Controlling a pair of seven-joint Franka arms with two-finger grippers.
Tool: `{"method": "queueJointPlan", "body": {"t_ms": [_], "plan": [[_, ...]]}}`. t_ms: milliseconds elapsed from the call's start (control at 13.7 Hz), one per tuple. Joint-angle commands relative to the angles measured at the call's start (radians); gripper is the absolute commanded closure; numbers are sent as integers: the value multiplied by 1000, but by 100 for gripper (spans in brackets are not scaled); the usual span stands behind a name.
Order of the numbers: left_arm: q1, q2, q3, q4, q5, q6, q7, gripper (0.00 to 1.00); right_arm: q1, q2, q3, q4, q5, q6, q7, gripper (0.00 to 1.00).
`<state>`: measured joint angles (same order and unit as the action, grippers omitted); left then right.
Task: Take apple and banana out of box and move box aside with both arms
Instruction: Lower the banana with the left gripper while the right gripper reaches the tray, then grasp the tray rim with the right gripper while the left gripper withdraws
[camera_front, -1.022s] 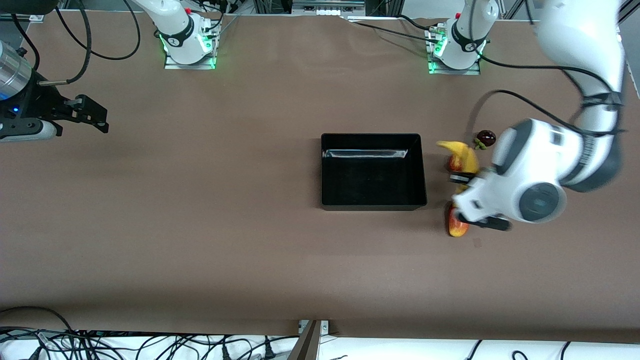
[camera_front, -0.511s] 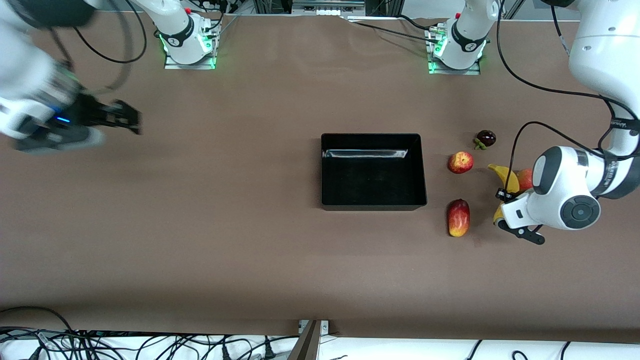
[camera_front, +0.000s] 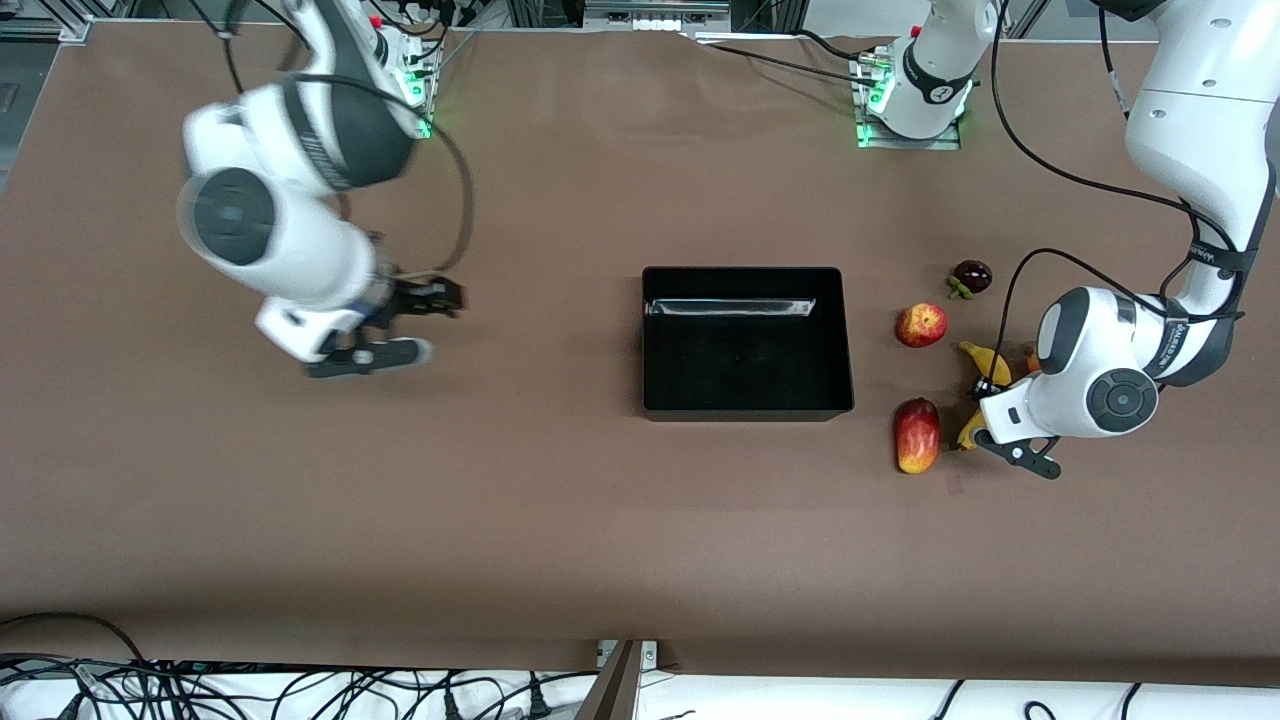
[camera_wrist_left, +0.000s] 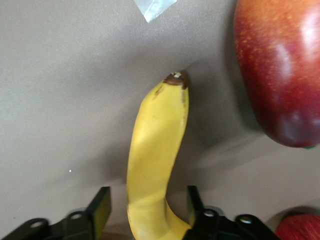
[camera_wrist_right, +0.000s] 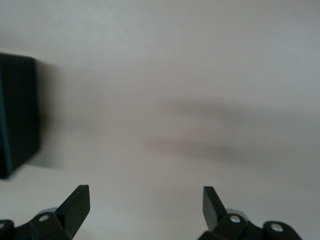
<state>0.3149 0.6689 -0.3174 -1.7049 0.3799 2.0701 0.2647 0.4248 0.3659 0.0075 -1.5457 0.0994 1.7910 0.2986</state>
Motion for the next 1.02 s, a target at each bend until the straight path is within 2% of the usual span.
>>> {"method": "queueJointPlan", "body": {"t_ms": [0, 146, 292, 438, 511, 657, 730, 876, 949], "plan": [[10, -122, -63, -2, -30, -109, 14, 0, 109, 82, -6, 18, 26, 111, 169, 0], [6, -190, -123, 72, -74, -245, 2, 0, 182, 140, -6, 16, 28, 198, 255, 0], [4, -198, -170, 227, -91, -451, 4, 0, 221, 192, -6, 16, 32, 276, 309, 0], [4, -210, -204, 351, -160, -659, -10, 0, 284, 247, -6, 19, 51, 359, 330, 0], [4, -230, -204, 399, -174, -707, -18, 0, 317, 271, -7, 22, 48, 396, 342, 0], [-8, -322, -193, 404, -184, -726, -36, 0, 331, 283, -6, 24, 39, 406, 372, 0], [-32, -369, -154, 387, -211, -737, -83, 0, 353, 289, -7, 25, 40, 407, 378, 0], [-138, -483, 34, 294, -338, -710, -252, 0, 379, 301, -9, 25, 27, 442, 386, 2], [-193, -536, 117, 248, -366, -671, -298, 0, 382, 320, -9, 25, 13, 467, 386, 3]]}}
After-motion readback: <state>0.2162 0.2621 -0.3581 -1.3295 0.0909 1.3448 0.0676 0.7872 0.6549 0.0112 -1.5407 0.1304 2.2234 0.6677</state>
